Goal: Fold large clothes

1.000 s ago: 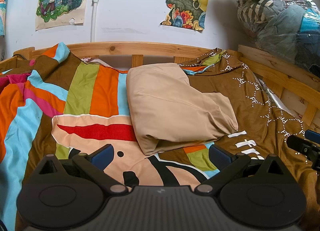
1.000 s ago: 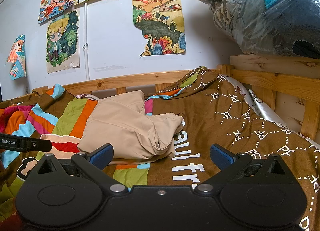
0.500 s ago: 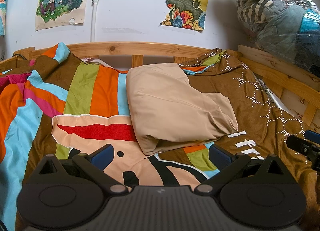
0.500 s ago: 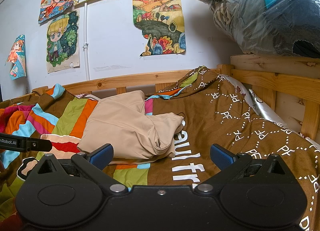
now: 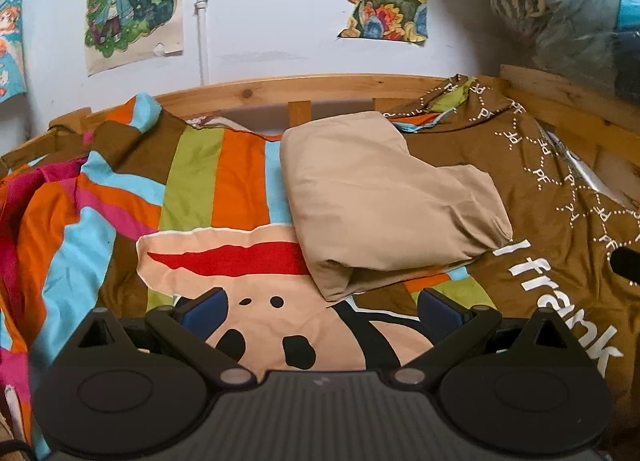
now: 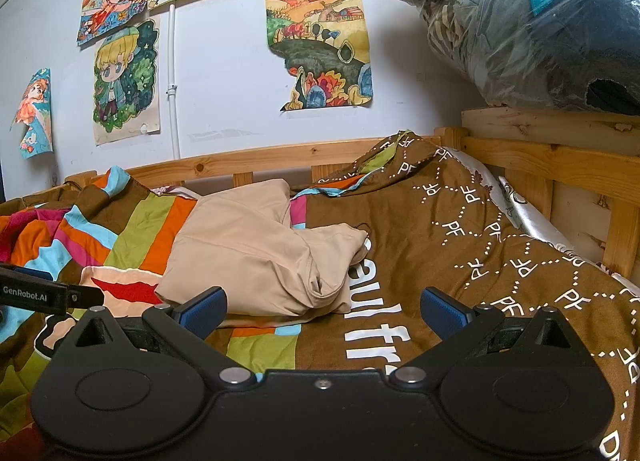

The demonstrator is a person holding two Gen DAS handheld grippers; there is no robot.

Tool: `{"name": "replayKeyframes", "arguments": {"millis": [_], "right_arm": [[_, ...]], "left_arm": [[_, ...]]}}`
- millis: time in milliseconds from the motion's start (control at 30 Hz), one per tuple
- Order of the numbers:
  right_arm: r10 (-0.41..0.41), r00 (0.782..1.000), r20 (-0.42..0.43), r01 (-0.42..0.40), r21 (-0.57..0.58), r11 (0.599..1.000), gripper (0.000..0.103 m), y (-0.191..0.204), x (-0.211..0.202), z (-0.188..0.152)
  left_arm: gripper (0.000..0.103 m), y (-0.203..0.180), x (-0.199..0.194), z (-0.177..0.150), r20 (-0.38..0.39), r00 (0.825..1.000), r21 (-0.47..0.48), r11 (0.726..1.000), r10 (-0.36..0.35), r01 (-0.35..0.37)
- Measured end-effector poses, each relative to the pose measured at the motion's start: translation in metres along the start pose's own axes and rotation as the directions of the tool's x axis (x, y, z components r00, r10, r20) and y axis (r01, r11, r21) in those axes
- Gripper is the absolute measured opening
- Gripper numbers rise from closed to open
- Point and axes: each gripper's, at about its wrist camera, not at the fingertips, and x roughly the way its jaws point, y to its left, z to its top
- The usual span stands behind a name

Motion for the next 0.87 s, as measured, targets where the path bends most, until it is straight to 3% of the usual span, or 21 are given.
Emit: {"name": "replayKeyframes", "arguments": {"millis": [867], "right_arm": [[0.003,1.000,0.014,-0.003,0.005,1.000,0.102,-0.0012,-0.0018,-0.0020]], "left_arm": [[0.102,0.0042,-0.0005,-0.0012,0.011,1.000,0.028,1.000,-0.004,0.003]]}}
